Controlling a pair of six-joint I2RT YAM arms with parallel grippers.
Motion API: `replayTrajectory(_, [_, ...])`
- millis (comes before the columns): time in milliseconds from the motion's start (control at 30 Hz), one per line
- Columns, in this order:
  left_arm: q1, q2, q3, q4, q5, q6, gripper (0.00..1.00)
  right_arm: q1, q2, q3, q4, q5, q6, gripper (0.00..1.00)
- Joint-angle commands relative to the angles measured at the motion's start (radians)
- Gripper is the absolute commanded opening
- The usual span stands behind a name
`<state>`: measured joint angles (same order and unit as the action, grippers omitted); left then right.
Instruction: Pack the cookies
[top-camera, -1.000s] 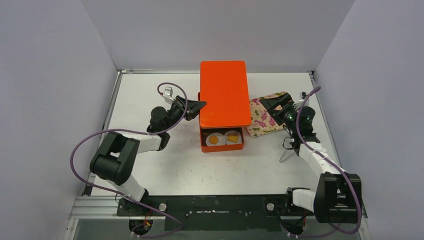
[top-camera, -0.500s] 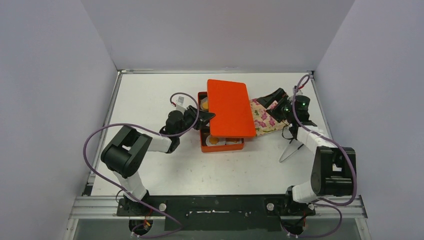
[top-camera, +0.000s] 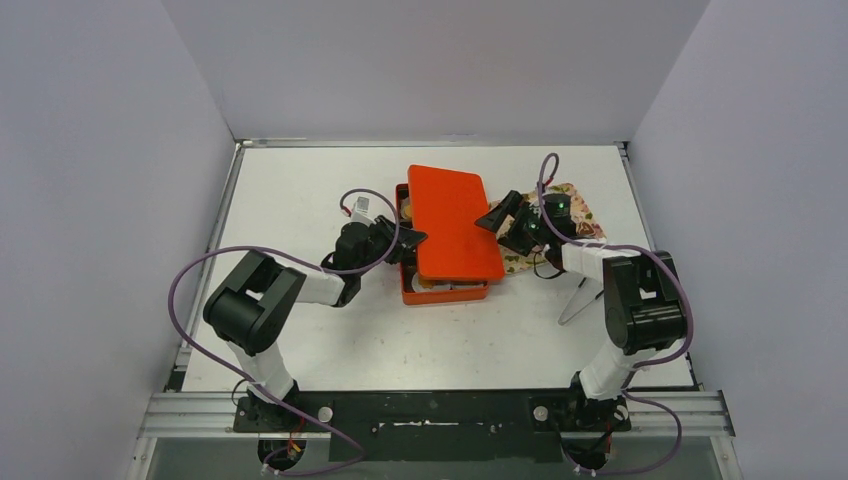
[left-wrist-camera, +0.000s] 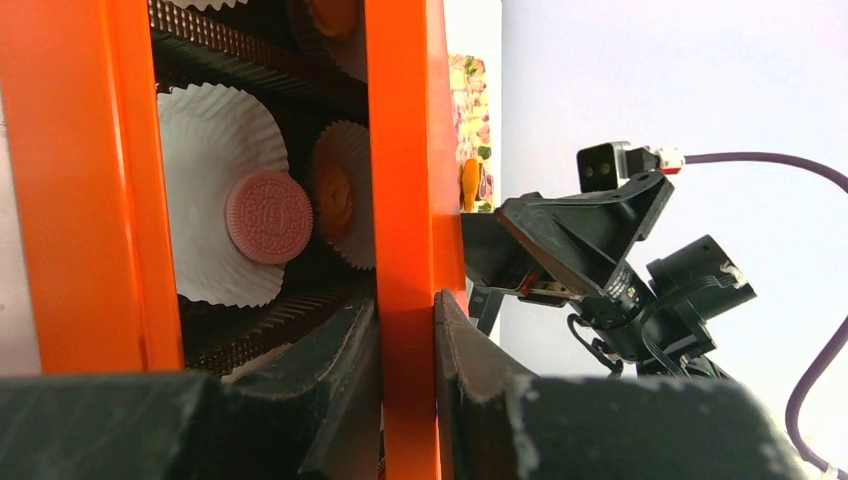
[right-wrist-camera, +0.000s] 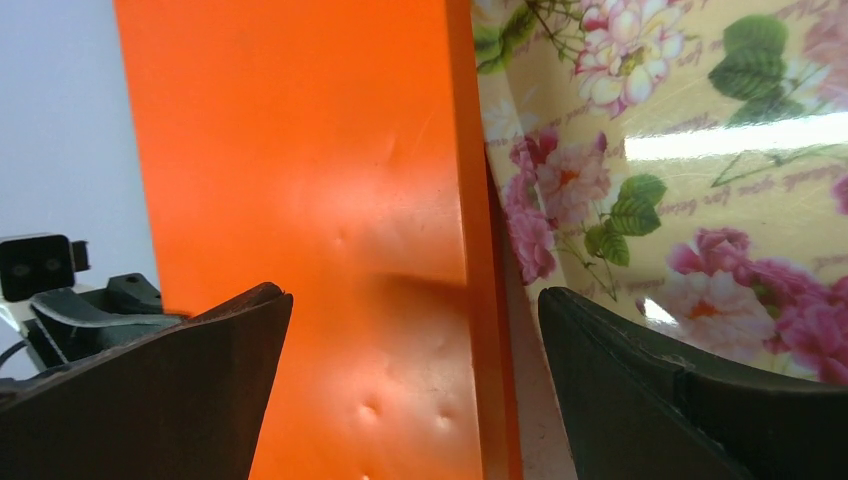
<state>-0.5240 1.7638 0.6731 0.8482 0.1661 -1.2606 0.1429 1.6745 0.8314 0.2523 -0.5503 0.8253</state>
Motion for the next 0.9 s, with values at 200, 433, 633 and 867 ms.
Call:
replayTrajectory(200, [-0.001,-0.051,0.037,-0.066,-0.018,0.086,0.0,0.06,0.026,0.068,0.003,0.013,-0.066,1.0])
replayTrajectory(433, [-0.001,-0.113,0.075,-0.251,-0.021,0.159,0.02,0.09,0.014,0.096,-0.085,0.058,-0.132,1.0])
replayTrajectory(633, [-0.001,-0.156,0.053,-0.304,-0.032,0.165,0.02,0.137,0.0,0.104,-0.147,0.114,-0.166,1.0])
replayTrajectory(867, [-0.001,-0.189,0.045,-0.343,-0.025,0.166,0.08,0.184,-0.028,0.1,-0.175,0.188,-0.183,1.0])
